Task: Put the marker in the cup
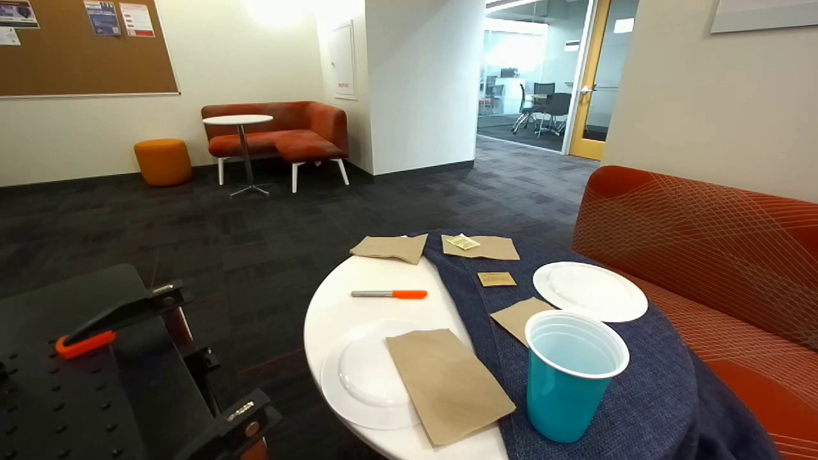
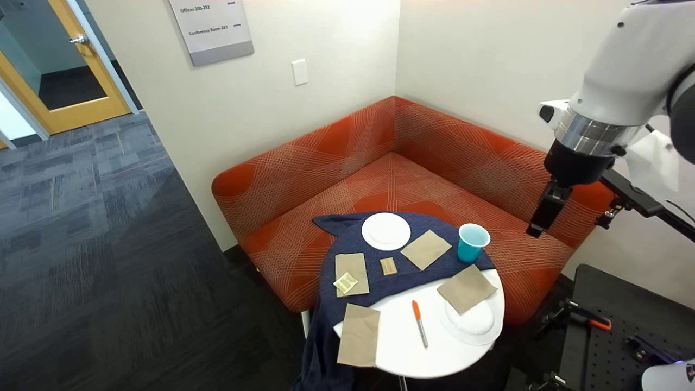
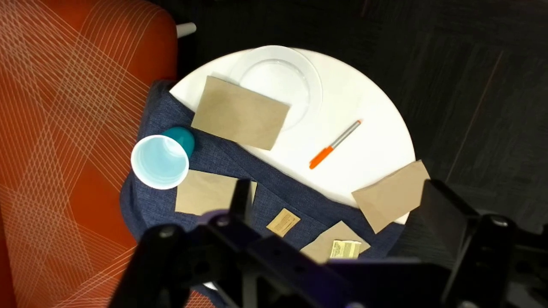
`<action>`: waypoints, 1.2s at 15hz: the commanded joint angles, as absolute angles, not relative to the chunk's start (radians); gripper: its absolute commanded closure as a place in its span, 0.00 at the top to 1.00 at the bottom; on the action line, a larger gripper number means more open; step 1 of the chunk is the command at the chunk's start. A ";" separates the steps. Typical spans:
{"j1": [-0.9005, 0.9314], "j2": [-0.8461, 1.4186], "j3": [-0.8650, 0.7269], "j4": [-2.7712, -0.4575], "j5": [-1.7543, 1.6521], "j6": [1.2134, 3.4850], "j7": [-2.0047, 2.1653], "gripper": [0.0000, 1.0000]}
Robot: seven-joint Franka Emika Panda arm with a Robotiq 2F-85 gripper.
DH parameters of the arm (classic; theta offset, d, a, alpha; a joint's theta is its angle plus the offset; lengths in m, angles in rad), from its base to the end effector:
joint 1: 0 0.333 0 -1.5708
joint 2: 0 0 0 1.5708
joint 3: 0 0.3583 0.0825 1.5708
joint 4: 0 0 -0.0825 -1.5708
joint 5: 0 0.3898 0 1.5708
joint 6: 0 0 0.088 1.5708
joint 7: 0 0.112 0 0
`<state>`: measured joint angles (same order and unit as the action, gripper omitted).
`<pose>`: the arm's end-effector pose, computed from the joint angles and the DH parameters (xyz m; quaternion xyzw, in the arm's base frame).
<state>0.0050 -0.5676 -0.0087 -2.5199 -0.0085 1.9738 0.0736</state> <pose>0.3598 -0.0022 0.5008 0.9993 -0.0364 0.0108 0.0012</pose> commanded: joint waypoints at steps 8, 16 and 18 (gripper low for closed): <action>-0.011 -0.487 0.069 -2.655 0.074 2.248 0.296 1.00; -0.017 -0.307 0.130 -2.649 0.066 2.370 0.494 1.00; -0.021 -0.254 0.130 -2.639 0.061 2.399 0.524 1.00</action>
